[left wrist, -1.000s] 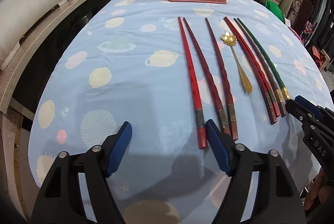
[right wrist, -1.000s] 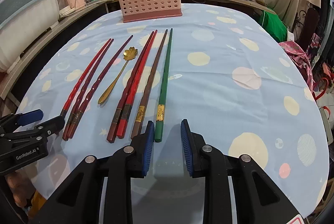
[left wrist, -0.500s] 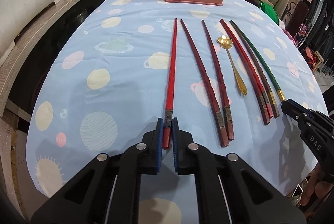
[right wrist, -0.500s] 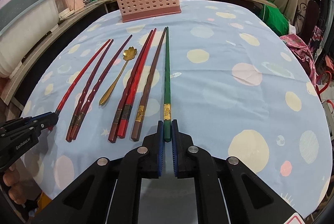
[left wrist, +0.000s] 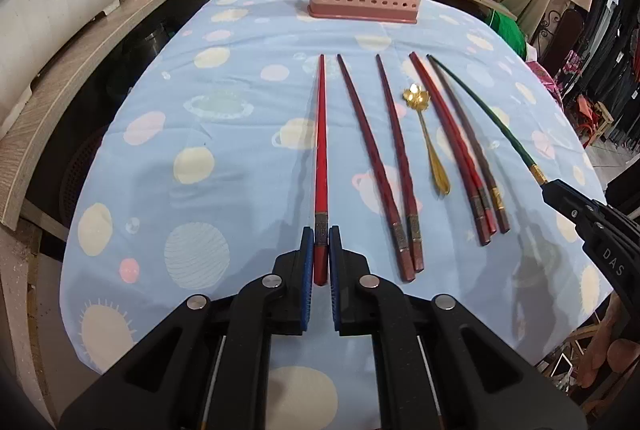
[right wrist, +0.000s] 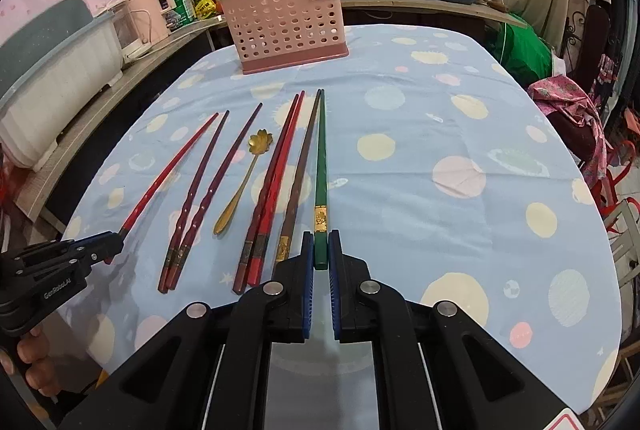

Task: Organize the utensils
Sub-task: 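Grasp a red chopstick with the left tool while the right tool grasps a green chopstick, then lift both held chopsticks and carry them over the pink basket, then lower both chopsticks into the pink basket and open both tools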

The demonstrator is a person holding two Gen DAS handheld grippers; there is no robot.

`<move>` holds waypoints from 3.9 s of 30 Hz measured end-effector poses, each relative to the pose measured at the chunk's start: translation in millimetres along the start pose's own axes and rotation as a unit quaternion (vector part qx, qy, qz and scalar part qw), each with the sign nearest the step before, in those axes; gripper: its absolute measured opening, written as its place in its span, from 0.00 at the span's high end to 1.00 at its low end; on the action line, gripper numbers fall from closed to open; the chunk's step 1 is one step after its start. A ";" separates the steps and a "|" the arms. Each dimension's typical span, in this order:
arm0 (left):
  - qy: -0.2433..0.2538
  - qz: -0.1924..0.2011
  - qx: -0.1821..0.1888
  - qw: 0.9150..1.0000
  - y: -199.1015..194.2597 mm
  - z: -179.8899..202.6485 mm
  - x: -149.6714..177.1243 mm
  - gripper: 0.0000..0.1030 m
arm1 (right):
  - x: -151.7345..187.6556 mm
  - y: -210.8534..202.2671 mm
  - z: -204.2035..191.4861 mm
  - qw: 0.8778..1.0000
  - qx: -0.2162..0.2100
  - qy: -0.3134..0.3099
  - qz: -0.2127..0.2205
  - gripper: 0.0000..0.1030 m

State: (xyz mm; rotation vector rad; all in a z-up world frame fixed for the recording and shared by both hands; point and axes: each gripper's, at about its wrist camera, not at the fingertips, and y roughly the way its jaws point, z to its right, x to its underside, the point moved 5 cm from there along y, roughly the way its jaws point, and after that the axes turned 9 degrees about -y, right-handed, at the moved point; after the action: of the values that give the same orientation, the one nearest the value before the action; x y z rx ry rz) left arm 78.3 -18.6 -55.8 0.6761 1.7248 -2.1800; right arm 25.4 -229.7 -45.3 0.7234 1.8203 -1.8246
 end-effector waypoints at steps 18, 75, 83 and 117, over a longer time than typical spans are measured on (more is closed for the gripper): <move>0.002 -0.017 -0.011 1.000 13.9 -0.4 9.4 0.93 | 2.6 16.9 -26.9 0.998 -0.063 -0.002 -0.018 0.89; -0.011 0.147 0.043 0.988 -88.0 29.7 -219.3 0.93 | -215.3 -66.4 23.4 0.984 -0.056 0.002 0.171 0.93; -0.009 0.188 0.054 0.981 -112.7 46.3 -285.6 0.93 | -283.8 -78.1 32.5 0.974 -0.063 0.000 0.217 0.93; -0.039 0.212 0.029 0.976 -28.1 59.9 -395.2 0.77 | -388.1 42.3 65.5 0.974 -0.066 0.057 0.208 0.76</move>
State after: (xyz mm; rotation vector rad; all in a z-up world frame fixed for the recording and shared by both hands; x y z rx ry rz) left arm 389.8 -96.4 183.9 0.8707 1.3330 -1.9339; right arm 343.4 -312.5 175.5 1.0832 1.6834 -1.4036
